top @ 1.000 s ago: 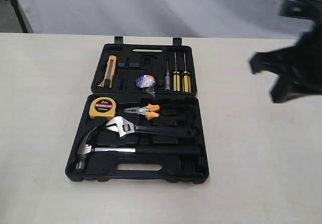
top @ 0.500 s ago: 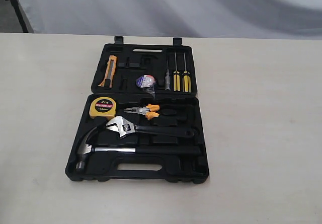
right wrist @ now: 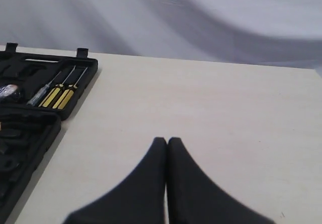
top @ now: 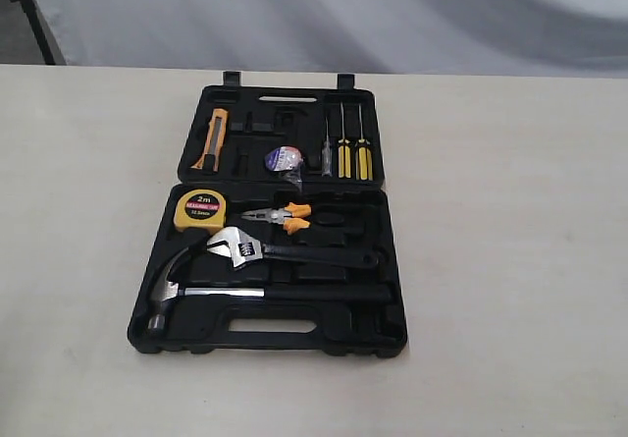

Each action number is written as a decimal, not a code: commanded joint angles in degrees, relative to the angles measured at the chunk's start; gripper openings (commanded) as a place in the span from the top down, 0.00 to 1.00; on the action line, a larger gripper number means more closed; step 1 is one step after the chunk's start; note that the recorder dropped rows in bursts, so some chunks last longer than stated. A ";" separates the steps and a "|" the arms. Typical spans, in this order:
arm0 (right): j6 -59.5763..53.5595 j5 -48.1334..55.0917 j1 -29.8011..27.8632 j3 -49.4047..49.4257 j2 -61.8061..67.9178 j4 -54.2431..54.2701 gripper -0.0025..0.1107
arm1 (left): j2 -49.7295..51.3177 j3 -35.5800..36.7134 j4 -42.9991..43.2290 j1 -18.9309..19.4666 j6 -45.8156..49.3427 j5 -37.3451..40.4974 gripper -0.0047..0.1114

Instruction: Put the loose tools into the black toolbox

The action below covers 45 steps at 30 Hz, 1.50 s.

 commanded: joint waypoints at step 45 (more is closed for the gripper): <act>-7.65 -10.69 -12.95 10.95 -1.08 12.72 0.98 | -0.46 0.53 -0.78 0.19 -0.59 -0.97 0.95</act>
